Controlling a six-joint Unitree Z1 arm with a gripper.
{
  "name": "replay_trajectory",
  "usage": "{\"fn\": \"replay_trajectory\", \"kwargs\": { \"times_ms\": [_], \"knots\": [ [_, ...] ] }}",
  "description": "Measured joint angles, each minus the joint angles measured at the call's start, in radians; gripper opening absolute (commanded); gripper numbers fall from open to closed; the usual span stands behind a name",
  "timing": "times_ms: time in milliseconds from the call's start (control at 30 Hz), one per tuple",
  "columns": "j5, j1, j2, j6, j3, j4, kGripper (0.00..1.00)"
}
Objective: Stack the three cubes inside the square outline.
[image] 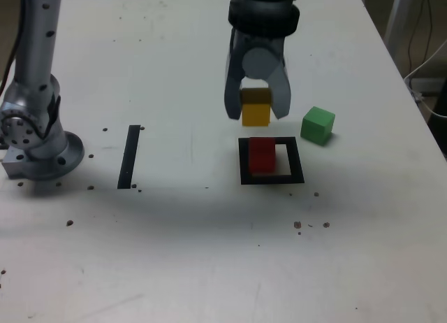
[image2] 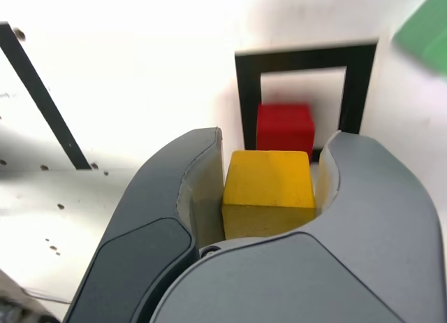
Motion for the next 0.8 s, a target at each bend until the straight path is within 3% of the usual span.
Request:
{"fn": "replay_trajectory", "kwargs": {
  "times_ms": [100, 800],
  "knots": [
    [-0.025, -0.042, -0.003, 0.000, 0.025, -0.026, 0.30],
    [-0.036, -0.050, 0.048, 0.008, 0.047, -0.086, 0.30]
  ]
}}
